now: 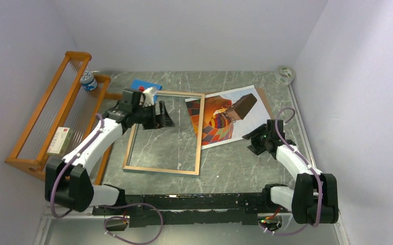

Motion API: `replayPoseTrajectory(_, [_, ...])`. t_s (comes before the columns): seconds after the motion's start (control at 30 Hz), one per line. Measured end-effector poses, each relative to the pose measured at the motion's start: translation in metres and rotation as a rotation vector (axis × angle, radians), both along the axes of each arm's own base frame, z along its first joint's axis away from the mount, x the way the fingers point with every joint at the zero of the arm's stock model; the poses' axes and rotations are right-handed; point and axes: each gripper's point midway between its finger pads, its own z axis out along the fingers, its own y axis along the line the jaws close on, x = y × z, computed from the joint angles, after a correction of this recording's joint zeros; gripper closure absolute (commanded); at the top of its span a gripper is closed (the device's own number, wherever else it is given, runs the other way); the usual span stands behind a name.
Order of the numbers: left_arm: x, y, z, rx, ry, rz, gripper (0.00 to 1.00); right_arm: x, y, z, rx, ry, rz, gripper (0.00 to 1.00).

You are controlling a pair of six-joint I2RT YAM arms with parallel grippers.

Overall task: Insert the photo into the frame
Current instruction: Pick up the photo frame item from the photo frame.

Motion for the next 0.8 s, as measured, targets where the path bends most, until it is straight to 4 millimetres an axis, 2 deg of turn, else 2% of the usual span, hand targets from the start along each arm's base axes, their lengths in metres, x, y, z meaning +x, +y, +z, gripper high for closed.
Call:
replayPoseTrajectory(0.1, [0.008, -0.039, 0.002, -0.036, -0.004, -0.088, 0.17, -0.003, -0.004, -0.008, 0.023, -0.003, -0.028, 0.41])
replayPoseTrajectory(0.27, [0.035, -0.106, -0.001, -0.076, -0.01, -0.207, 0.19, -0.008, -0.009, -0.017, 0.061, -0.06, -0.072, 0.42])
replayPoseTrajectory(0.4, [0.057, -0.151, -0.004, -0.105, -0.026, -0.26, 0.23, -0.009, -0.008, -0.02, 0.1, -0.112, -0.1, 0.46])
replayPoseTrajectory(0.6, [0.093, -0.201, -0.016, -0.172, -0.02, -0.283, 0.31, 0.005, -0.009, -0.016, 0.121, -0.183, -0.119, 0.51])
replayPoseTrajectory(0.8, [0.12, -0.234, -0.04, -0.203, 0.018, -0.289, 0.39, 0.008, -0.007, -0.024, 0.158, -0.209, -0.141, 0.57])
